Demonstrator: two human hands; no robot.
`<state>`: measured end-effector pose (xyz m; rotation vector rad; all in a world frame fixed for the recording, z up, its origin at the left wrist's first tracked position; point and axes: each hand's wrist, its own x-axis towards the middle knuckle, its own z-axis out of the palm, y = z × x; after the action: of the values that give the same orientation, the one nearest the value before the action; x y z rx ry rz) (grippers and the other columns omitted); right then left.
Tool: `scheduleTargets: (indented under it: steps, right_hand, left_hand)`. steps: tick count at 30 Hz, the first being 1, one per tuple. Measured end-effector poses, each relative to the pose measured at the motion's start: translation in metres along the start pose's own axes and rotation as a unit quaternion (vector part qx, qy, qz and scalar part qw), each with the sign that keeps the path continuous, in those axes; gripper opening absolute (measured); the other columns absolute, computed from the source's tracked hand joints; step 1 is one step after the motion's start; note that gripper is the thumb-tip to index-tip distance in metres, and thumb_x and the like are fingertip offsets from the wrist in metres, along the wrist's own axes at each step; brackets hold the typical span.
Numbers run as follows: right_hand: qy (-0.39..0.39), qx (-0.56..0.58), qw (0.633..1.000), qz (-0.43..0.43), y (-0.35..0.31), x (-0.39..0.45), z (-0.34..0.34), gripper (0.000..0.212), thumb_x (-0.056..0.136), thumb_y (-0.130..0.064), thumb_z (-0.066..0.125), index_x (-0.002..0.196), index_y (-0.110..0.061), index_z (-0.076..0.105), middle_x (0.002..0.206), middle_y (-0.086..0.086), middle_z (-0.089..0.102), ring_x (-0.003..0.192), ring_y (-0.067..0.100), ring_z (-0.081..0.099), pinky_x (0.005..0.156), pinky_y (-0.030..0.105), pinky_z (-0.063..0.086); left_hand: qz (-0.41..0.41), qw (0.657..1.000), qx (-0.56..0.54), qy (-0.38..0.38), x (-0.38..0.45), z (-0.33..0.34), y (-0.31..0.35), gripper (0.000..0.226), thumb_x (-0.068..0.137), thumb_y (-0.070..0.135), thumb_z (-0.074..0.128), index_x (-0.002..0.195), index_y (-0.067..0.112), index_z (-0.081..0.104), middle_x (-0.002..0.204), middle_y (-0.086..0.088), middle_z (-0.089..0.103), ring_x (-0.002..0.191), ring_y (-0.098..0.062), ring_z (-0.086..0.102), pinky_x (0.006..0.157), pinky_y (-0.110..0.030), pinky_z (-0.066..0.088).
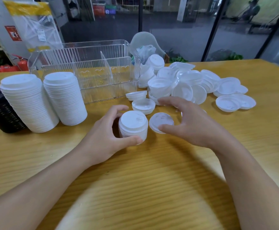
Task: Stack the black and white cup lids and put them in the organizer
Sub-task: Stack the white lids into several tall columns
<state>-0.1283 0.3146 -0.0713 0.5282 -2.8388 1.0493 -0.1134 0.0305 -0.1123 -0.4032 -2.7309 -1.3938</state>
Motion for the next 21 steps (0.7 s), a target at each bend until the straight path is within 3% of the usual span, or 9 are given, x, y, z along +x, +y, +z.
scheduleTargets:
  steps: [3, 5, 7, 9, 12, 18, 21]
  right_hand:
    - [-0.051, -0.053, 0.997, 0.022, 0.005, 0.000, 0.002, 0.074, 0.091, -0.022, 0.076, 0.156, -0.045, 0.048, 0.147, -0.033, 0.054, 0.128, -0.013, 0.049, 0.094, 0.003, 0.041]
    - [-0.055, -0.057, 0.997, 0.021, 0.006, 0.001, 0.007, 0.071, 0.093, -0.019, 0.076, 0.155, -0.042, 0.050, 0.143, -0.029, 0.058, 0.128, -0.009, 0.051, 0.100, 0.010, 0.045]
    - [-0.031, -0.062, 0.997, 0.026, 0.007, 0.003, 0.011, 0.072, 0.089, -0.032, 0.084, 0.152, -0.041, 0.052, 0.131, -0.026, 0.061, 0.122, -0.005, 0.056, 0.104, 0.020, 0.049]
    - [-0.014, -0.077, 0.996, 0.041, 0.008, 0.005, 0.015, 0.082, 0.078, -0.057, 0.089, 0.149, -0.042, 0.052, 0.121, -0.025, 0.058, 0.113, -0.001, 0.057, 0.096, 0.027, 0.052]
    - [-0.016, -0.083, 0.996, 0.038, 0.009, 0.005, 0.016, 0.096, 0.066, -0.079, 0.085, 0.149, -0.044, 0.051, 0.122, -0.024, 0.055, 0.110, 0.001, 0.056, 0.086, 0.026, 0.048]
    - [-0.074, -0.054, 0.996, 0.008, 0.005, 0.000, 0.006, 0.085, 0.083, -0.041, 0.088, 0.157, -0.046, 0.046, 0.136, -0.030, 0.058, 0.125, -0.008, 0.055, 0.100, 0.019, 0.048]
    - [-0.027, -0.023, 0.999, 0.025, 0.007, 0.003, 0.002, 0.080, 0.083, -0.047, 0.088, 0.153, -0.046, 0.049, 0.130, -0.028, 0.063, 0.118, -0.008, 0.060, 0.091, 0.014, 0.047]
  left_hand:
    - [0.018, 1.000, -0.005, -0.006, -0.001, -0.001, 0.003, 0.076, 0.073, 0.050, 0.099, 0.138, 0.046, 0.059, 0.131, 0.029, 0.069, 0.126, 0.005, 0.062, 0.103, -0.025, 0.048]
    - [0.023, 1.000, -0.003, -0.006, -0.001, -0.001, 0.005, 0.071, 0.074, 0.047, 0.099, 0.135, 0.045, 0.062, 0.130, 0.028, 0.070, 0.125, 0.002, 0.064, 0.100, -0.024, 0.049]
    - [0.025, 1.000, 0.000, -0.005, -0.001, -0.001, 0.006, 0.070, 0.074, 0.047, 0.099, 0.134, 0.045, 0.062, 0.129, 0.029, 0.070, 0.124, 0.002, 0.064, 0.100, -0.025, 0.049]
    - [0.027, 1.000, 0.002, -0.003, -0.001, -0.001, 0.006, 0.071, 0.074, 0.048, 0.098, 0.135, 0.045, 0.062, 0.129, 0.029, 0.070, 0.125, 0.002, 0.064, 0.101, -0.027, 0.049]
    - [0.032, 0.999, 0.003, 0.001, -0.001, -0.001, 0.006, 0.070, 0.074, 0.050, 0.097, 0.134, 0.044, 0.063, 0.129, 0.027, 0.071, 0.124, -0.001, 0.065, 0.102, -0.030, 0.051]
    - [0.030, 1.000, -0.003, -0.001, -0.001, -0.002, 0.002, 0.074, 0.075, 0.050, 0.096, 0.139, 0.044, 0.061, 0.131, 0.029, 0.069, 0.126, 0.002, 0.063, 0.101, -0.023, 0.048]
    - [0.023, 1.000, 0.001, -0.015, -0.001, -0.003, 0.000, 0.070, 0.086, 0.045, 0.090, 0.147, 0.045, 0.053, 0.136, 0.034, 0.064, 0.131, 0.007, 0.058, 0.104, -0.020, 0.045]
